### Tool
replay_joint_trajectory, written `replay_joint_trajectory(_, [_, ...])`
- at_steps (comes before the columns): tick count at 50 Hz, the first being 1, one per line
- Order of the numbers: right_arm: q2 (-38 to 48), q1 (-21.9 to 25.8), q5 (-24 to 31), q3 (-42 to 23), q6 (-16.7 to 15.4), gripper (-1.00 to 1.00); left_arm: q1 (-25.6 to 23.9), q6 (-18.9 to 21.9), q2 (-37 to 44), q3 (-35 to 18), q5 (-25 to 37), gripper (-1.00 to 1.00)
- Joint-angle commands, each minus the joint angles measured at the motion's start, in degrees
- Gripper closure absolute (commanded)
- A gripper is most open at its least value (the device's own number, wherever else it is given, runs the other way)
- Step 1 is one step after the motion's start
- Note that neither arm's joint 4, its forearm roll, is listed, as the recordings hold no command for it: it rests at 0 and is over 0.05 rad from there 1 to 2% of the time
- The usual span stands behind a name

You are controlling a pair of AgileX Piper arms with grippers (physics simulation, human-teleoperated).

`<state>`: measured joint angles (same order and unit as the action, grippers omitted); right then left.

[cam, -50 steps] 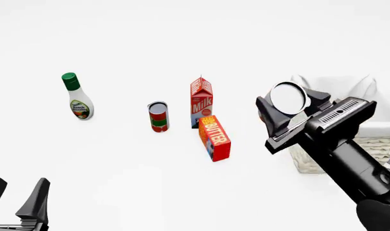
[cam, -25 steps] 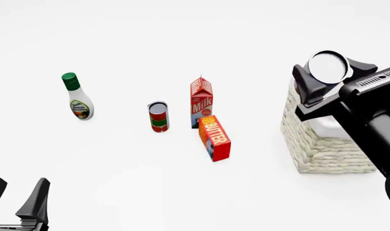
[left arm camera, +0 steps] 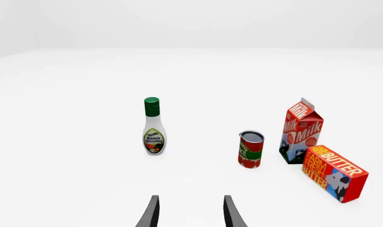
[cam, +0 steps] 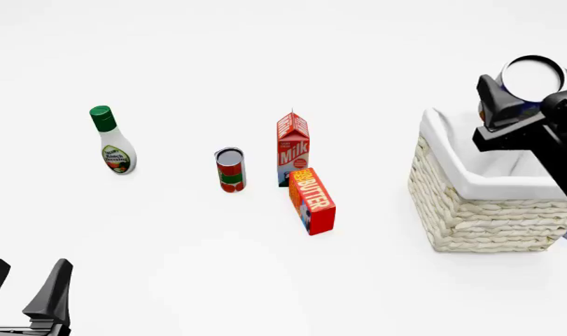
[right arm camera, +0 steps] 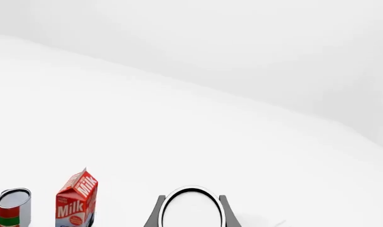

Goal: Pick the alphabet soup and place it in the basket.

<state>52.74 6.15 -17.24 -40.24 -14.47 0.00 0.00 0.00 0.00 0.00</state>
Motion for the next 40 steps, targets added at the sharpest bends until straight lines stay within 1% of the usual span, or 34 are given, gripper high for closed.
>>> replay_joint_trajectory(1, [-0.6, -3.8, 1.3, -1.0, 1.5, 1.0, 0.0, 0.0, 0.0, 0.0, 0.0, -1.0])
replay_joint_trajectory(6, [-0.6, -4.9, 1.9, -1.1, 1.8, 1.0, 0.0, 0.0, 0.0, 0.0, 0.0, -1.0])
replay_joint_trajectory(12, [-0.4, -5.7, 2.5, -1.6, 1.3, 1.0, 0.0, 0.0, 0.0, 0.0, 0.0, -1.0])
replay_joint_trajectory(23, [0.4, -7.4, 3.9, -1.4, -1.0, 1.0, 0.0, 0.0, 0.0, 0.0, 0.0, -1.0])
replay_joint_trajectory(32, [1.5, -8.9, 4.7, -2.2, -2.0, 1.0, 0.0, 0.0, 0.0, 0.0, 0.0, -1.0])
replay_joint_trajectory(40, [2.3, -11.1, 5.1, -2.6, -2.5, 1.0, 0.0, 0.0, 0.0, 0.0, 0.0, -1.0])
